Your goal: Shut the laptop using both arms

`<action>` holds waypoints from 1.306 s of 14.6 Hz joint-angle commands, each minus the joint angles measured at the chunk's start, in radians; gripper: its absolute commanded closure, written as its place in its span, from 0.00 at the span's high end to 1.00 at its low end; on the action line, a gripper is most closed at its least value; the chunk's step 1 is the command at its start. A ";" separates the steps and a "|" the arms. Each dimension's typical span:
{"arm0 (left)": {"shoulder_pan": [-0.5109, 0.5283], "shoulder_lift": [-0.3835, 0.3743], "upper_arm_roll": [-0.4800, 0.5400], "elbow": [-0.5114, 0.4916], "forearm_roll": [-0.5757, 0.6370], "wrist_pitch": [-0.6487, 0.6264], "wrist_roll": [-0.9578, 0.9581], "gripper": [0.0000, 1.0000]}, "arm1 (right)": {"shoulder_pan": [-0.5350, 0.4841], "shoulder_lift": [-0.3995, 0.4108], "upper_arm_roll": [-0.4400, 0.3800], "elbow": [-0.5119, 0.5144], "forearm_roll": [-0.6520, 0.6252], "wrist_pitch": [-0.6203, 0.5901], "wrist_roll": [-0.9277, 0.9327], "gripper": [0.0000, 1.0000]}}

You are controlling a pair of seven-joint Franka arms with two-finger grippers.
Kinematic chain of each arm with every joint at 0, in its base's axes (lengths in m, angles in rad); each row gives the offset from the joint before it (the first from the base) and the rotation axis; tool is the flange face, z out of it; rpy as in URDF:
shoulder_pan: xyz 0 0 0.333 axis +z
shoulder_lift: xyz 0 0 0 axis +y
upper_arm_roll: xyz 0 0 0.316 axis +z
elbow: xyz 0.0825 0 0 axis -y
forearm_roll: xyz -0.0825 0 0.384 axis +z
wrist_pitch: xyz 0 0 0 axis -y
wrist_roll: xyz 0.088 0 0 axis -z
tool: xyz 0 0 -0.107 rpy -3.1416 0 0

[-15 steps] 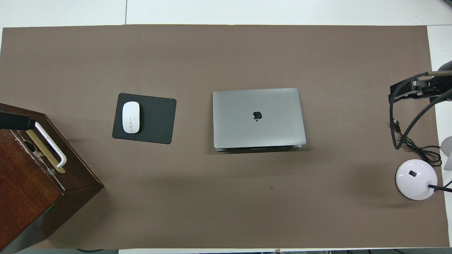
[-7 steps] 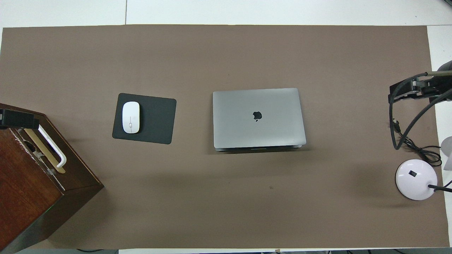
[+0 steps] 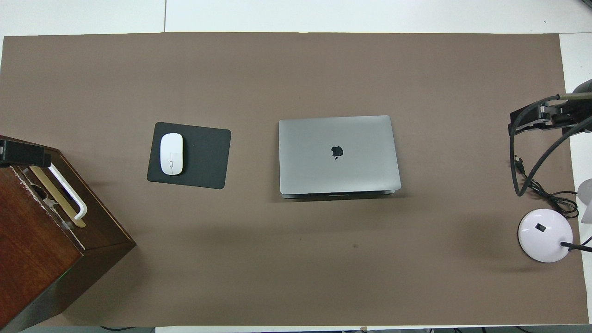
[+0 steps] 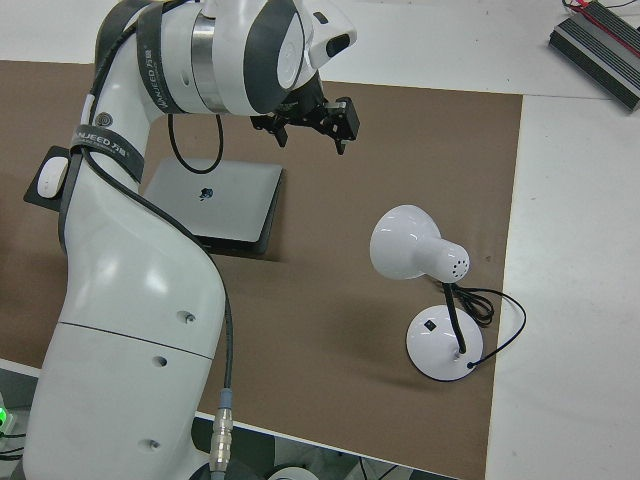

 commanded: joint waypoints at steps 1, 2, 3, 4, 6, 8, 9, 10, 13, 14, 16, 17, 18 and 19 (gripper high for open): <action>0.015 -0.007 -0.011 -0.010 0.010 0.013 -0.013 1.00 | -0.010 -0.025 0.006 -0.034 0.016 0.026 -0.026 1.00; 0.015 -0.008 -0.009 -0.010 0.010 0.008 -0.012 1.00 | -0.010 -0.025 0.006 -0.034 0.016 0.026 -0.026 1.00; 0.015 -0.011 -0.009 -0.008 0.010 0.005 -0.010 1.00 | -0.010 -0.025 0.006 -0.034 0.016 0.026 -0.026 1.00; 0.015 -0.011 -0.009 -0.010 0.010 0.005 -0.010 1.00 | -0.010 -0.025 0.004 -0.034 0.016 0.026 -0.026 1.00; 0.015 -0.011 -0.011 -0.010 0.010 0.002 -0.010 1.00 | -0.010 -0.025 0.004 -0.034 0.016 0.026 -0.026 1.00; 0.015 -0.011 -0.011 -0.010 0.010 0.002 -0.010 1.00 | -0.010 -0.025 0.004 -0.034 0.016 0.026 -0.026 1.00; 0.015 -0.011 -0.011 -0.010 0.010 0.002 -0.010 1.00 | -0.010 -0.025 0.006 -0.034 0.016 0.026 -0.026 1.00; 0.015 -0.013 -0.011 -0.010 0.010 0.002 -0.010 1.00 | -0.010 -0.025 0.006 -0.034 0.016 0.026 -0.026 1.00; 0.018 -0.013 -0.014 -0.008 0.010 0.000 -0.010 1.00 | -0.010 -0.023 0.006 -0.034 0.016 0.026 -0.024 1.00; 0.022 -0.013 -0.014 -0.008 0.008 0.000 -0.010 1.00 | -0.010 -0.025 0.006 -0.033 0.016 0.024 -0.024 1.00; 0.024 -0.013 -0.020 -0.008 0.008 -0.001 -0.010 1.00 | -0.010 -0.023 0.006 -0.033 0.016 0.024 -0.024 1.00; 0.024 -0.013 -0.020 -0.008 0.008 -0.001 -0.010 1.00 | -0.010 -0.023 0.006 -0.033 0.016 0.024 -0.024 1.00; 0.024 -0.013 -0.020 -0.008 0.008 -0.001 -0.010 1.00 | -0.010 -0.023 0.006 -0.033 0.016 0.026 -0.024 1.00; 0.025 -0.013 -0.022 -0.008 0.008 -0.001 -0.010 1.00 | -0.010 -0.023 0.006 -0.033 0.016 0.024 -0.024 1.00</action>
